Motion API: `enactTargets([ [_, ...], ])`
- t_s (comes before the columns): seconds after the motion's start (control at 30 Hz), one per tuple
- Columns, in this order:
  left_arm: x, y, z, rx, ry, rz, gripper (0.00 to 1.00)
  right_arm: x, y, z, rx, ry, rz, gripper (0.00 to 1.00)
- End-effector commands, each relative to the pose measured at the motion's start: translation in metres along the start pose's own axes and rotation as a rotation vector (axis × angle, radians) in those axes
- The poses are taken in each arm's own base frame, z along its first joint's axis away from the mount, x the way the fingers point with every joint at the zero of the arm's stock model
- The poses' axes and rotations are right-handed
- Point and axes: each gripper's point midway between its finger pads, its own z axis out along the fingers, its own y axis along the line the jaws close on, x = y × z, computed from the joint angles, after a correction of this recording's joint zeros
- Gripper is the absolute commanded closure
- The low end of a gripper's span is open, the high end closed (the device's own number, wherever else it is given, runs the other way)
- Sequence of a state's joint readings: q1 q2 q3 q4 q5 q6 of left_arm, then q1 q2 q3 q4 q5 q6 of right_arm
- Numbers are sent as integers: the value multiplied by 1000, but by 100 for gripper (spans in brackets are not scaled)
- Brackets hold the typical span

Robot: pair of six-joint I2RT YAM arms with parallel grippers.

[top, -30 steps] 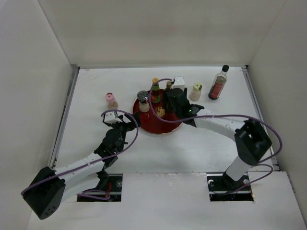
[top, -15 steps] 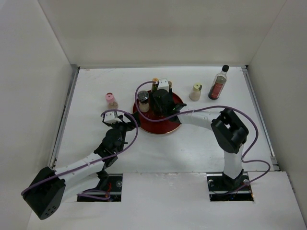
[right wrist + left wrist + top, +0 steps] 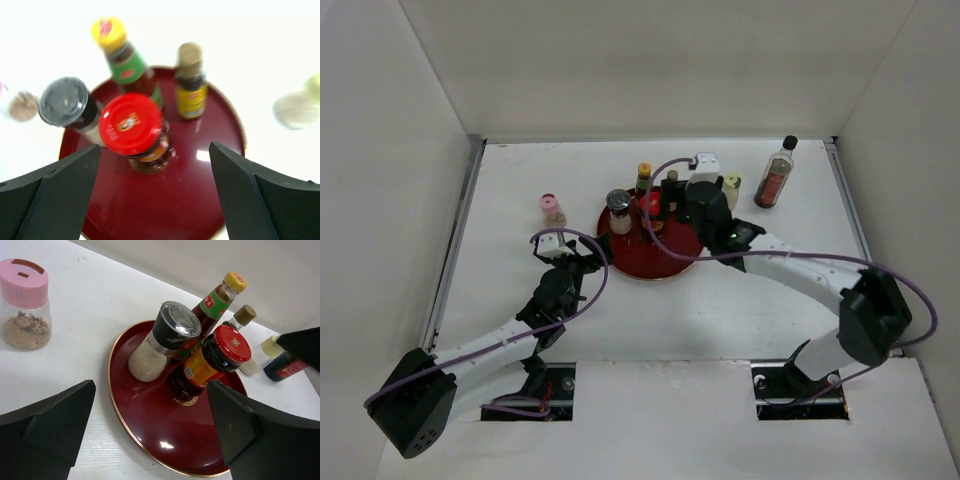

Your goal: Organize the condiment bottles

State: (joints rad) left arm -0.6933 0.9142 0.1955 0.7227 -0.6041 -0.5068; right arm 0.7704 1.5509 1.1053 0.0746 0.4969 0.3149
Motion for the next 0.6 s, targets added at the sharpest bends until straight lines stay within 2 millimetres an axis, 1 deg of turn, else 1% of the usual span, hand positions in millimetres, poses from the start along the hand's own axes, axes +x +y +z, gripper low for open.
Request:
enactTargets([
  [0.0,-12,-9,2,29,-38,-45,5,-35,-39,-16,55,-73,72,4],
  [0.1,-11,-11,2,36,-34,-46,5,-72,-89,-20,143,-140,133,5],
  [0.13,-11,-12,1,37,-33,-46,5,-86,-108,-19,187,-163,145,5],
  [0.2,-10,-11,2,33,-32,-43,5,-107,-142,-18,281,-184,148,5],
  [0.27,-11,-11,2,34,-34,-45,5,-123,-183,-15,407,-197,137,5],
  [0.33,-13,-12,0,41,-40,-51,5,-132,-213,-12,503,-196,119,5],
  [0.37,-13,-12,0,41,-41,-52,5,-133,-224,-9,535,-180,106,5],
  [0.43,-12,-9,2,30,-39,-46,5,-134,-239,-6,578,-157,93,5],
  [0.57,-9,-10,2,32,-31,-42,5,-140,-260,2,629,-151,91,5],
])
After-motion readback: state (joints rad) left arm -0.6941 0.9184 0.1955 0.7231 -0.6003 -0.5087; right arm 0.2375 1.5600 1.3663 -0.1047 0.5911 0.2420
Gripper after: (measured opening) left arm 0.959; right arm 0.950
